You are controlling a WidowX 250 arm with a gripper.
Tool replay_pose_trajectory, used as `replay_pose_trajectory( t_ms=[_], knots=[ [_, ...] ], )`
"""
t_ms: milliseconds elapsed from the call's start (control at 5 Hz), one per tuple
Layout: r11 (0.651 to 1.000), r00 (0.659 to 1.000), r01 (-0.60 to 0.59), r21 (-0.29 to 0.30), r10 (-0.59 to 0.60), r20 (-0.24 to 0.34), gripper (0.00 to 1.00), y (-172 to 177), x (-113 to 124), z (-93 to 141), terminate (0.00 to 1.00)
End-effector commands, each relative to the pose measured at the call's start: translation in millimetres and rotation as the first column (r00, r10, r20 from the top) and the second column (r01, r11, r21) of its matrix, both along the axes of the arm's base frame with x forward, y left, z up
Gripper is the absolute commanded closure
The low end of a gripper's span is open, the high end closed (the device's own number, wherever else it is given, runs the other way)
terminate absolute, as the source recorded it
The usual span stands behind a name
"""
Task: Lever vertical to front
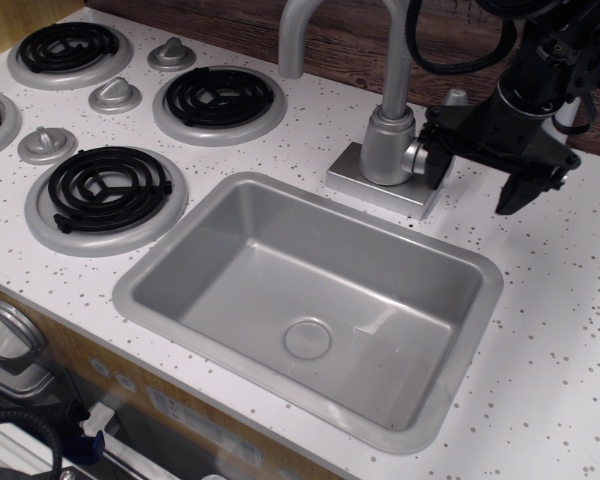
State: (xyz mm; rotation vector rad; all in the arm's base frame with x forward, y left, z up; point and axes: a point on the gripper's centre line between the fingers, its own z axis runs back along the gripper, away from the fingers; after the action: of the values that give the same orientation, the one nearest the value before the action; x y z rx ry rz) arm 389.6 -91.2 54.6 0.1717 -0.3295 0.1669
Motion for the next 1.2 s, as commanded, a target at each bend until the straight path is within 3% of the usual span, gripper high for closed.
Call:
replay_pose_trajectory(
  t_ms=[0, 200, 1000],
  knots=[
    [1.000, 0.993, 0.021, 0.005, -0.022, 0.116, 0.00, 5.6, 20.8, 41.8, 0.00],
    [0.996, 0.993, 0.026, 0.080, -0.035, 0.116, 0.00, 11.1, 27.0, 50.1, 0.00],
    [0.994, 0.990, 0.046, 0.101, -0.059, 0.130, 0.00, 29.0, 49.8, 48.5, 0.00]
  ],
)
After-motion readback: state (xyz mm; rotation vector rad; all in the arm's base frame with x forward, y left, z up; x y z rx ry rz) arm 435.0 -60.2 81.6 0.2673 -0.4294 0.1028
